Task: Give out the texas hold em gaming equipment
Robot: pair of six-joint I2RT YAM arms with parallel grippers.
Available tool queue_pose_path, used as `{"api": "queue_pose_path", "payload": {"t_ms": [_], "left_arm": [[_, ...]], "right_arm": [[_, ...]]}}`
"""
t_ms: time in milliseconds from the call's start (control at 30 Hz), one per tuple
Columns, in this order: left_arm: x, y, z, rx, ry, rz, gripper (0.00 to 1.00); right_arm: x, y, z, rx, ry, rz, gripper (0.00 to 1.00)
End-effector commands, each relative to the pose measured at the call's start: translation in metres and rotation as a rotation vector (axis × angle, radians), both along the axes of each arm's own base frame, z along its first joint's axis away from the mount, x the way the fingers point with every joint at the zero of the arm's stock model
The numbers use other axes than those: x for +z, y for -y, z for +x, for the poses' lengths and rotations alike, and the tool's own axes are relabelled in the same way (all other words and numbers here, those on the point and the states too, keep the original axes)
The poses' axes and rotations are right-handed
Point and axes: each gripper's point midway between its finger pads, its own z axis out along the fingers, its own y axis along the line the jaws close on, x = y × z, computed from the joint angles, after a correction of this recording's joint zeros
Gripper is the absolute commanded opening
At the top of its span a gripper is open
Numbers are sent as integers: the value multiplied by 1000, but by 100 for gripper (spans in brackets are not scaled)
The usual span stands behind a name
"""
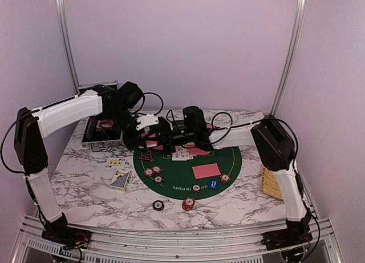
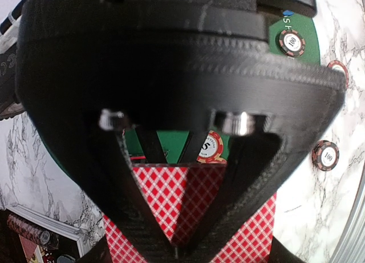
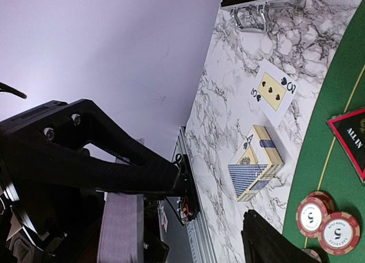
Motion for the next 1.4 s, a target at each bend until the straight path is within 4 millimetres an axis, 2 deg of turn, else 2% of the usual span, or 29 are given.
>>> {"api": "queue_pose_path", "payload": {"t_ms": [0, 167, 300, 467, 633, 867, 1100, 1367], "left_arm": [[7, 2, -4, -11, 5, -18, 0], [8, 2, -4, -11, 8, -19, 0], [5, 0, -4, -9, 4, -12, 0], [1, -2, -4, -6, 1, 3, 0], [0, -2, -4, -5, 1, 5, 0], [-5, -4, -3, -3, -3, 19, 0], [-7, -6, -1, 3, -5, 28, 0], [-8, -9, 1, 8, 3, 37, 0]], "right_arm": [[-8, 13, 8, -20, 12, -42, 71], [-9, 29, 9, -34, 21, -59, 64], [0, 35, 8, -33, 32, -48, 54], [14, 42, 7, -36, 54, -29, 39], [25, 50, 7, -42, 60, -16, 16], [37, 57, 4, -46, 63, 3, 0], [52, 66, 1, -61, 23, 77, 0], [49, 73, 2, -69, 8, 73, 0]]}}
